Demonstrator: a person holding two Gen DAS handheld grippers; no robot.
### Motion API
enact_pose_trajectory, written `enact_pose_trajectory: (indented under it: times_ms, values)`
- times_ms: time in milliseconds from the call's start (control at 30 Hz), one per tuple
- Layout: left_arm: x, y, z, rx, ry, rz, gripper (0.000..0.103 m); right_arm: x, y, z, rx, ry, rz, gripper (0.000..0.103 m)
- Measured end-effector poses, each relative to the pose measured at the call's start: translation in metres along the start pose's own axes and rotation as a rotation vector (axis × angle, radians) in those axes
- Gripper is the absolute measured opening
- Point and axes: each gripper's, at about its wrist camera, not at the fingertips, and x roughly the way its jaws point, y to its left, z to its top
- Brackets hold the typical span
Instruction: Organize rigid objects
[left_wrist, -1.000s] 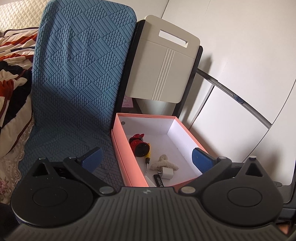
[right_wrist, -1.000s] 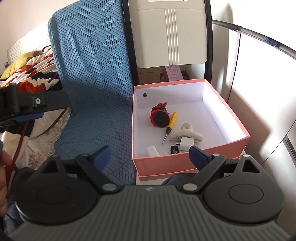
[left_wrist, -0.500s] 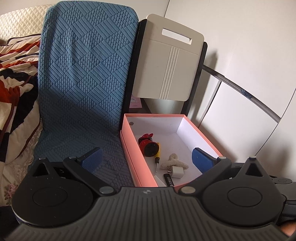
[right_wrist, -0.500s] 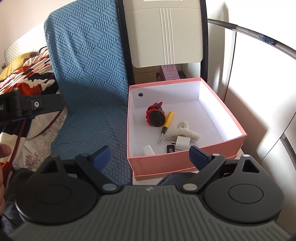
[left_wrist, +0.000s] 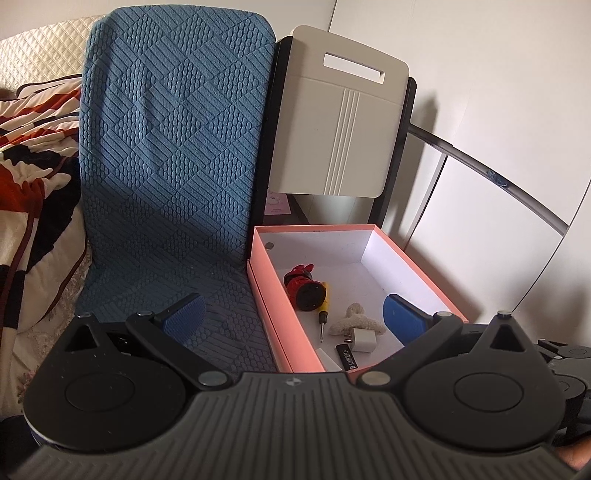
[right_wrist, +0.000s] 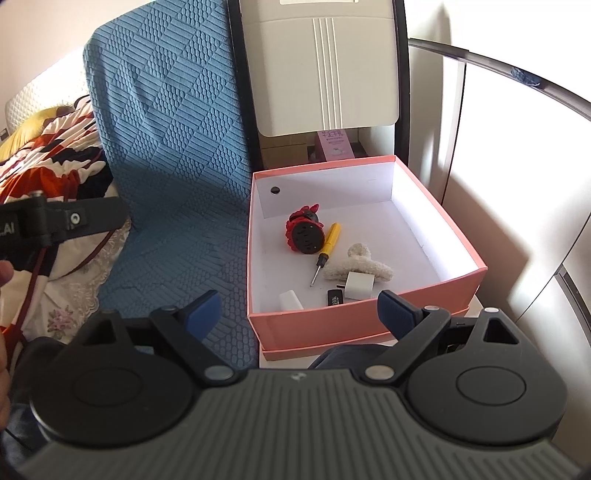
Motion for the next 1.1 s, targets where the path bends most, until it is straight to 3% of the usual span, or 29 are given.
enact_pose_trajectory:
  times_ms: [1100]
  values:
    - [0.012,-0.004,-0.006,0.021,0.039,0.021,0.103,0.001,-0.019,-0.009,0.026,-0.004,-0.015,0.093]
